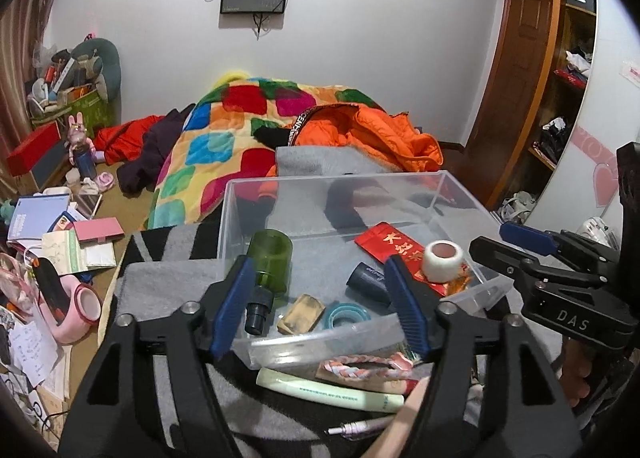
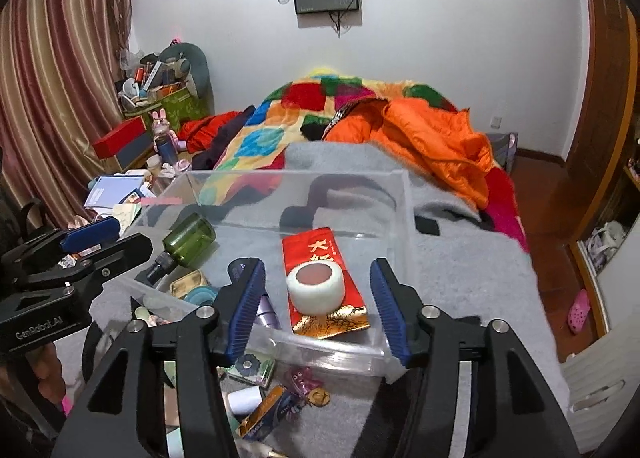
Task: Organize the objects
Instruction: 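Open both tools to drop the white tape and tan block into the box, then grasp the blue pack with the right tool while the left tool grasps the beige tube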
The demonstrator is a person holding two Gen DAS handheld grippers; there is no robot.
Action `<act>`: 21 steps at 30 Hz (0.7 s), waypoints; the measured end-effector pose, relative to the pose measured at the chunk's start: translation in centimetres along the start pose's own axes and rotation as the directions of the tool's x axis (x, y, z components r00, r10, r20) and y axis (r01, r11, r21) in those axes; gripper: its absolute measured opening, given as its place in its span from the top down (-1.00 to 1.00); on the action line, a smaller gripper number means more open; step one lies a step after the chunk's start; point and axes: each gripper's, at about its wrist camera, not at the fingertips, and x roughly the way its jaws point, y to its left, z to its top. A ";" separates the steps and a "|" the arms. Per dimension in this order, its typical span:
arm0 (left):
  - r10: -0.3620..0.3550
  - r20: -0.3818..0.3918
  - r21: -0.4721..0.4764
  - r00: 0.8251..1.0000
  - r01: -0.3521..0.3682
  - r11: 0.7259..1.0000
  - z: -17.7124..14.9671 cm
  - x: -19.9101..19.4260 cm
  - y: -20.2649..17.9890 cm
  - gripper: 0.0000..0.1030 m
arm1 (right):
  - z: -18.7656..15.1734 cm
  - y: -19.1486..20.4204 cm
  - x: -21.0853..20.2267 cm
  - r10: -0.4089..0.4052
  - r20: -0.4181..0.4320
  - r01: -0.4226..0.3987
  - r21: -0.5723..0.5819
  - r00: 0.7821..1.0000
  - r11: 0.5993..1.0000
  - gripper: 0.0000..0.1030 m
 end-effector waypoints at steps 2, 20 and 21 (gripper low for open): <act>0.002 0.009 0.004 1.000 -0.002 1.000 -0.1 -0.6 -0.1 -0.50 | -0.2 0.2 -0.9 -0.005 0.016 0.005 -0.009 1.000 1.000 -0.08; -0.037 -0.109 -0.016 0.993 0.035 0.999 -7.2 -2.1 0.2 -0.62 | -6.7 1.1 0.0 0.058 -0.125 -0.053 0.043 0.991 0.998 -0.12; -0.051 -0.127 -0.026 0.991 0.048 0.999 -7.8 -1.9 0.1 -0.62 | -7.0 1.1 0.4 0.056 -0.136 -0.051 0.043 0.989 0.998 -0.12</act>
